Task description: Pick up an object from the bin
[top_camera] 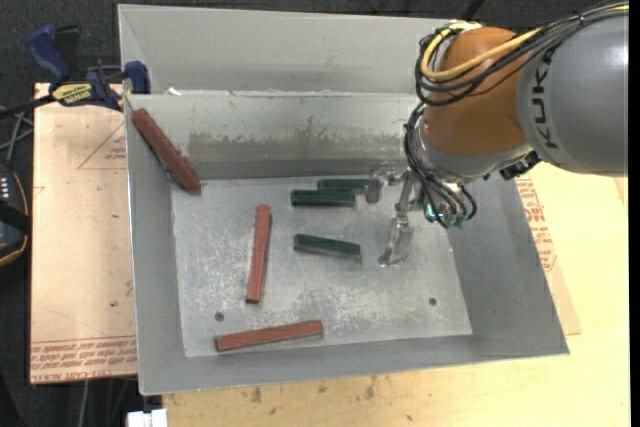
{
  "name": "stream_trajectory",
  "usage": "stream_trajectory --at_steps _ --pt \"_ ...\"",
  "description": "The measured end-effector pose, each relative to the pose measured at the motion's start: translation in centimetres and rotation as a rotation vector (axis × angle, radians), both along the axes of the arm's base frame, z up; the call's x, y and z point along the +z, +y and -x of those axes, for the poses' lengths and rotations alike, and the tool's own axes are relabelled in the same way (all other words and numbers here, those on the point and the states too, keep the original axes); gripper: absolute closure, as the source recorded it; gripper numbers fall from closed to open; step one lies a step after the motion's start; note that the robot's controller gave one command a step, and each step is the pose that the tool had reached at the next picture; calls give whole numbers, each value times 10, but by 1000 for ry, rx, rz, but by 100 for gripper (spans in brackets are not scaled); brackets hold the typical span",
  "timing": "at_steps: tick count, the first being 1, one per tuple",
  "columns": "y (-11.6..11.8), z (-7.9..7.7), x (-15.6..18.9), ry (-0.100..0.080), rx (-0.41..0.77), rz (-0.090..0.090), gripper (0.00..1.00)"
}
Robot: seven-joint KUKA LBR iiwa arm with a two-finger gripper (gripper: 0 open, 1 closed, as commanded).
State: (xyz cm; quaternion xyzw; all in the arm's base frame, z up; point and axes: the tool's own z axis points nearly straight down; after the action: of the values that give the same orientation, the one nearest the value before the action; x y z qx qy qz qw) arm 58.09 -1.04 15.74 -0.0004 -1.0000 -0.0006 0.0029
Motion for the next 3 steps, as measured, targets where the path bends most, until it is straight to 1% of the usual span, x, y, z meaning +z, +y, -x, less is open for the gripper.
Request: stream_trajectory --at_steps 1,2,3 --pt "0 -2 4 -7 0 0 0" --pt "12 -14 -14 -14 62 2 0" --pt "23 -17 -35 -15 126 0 0"
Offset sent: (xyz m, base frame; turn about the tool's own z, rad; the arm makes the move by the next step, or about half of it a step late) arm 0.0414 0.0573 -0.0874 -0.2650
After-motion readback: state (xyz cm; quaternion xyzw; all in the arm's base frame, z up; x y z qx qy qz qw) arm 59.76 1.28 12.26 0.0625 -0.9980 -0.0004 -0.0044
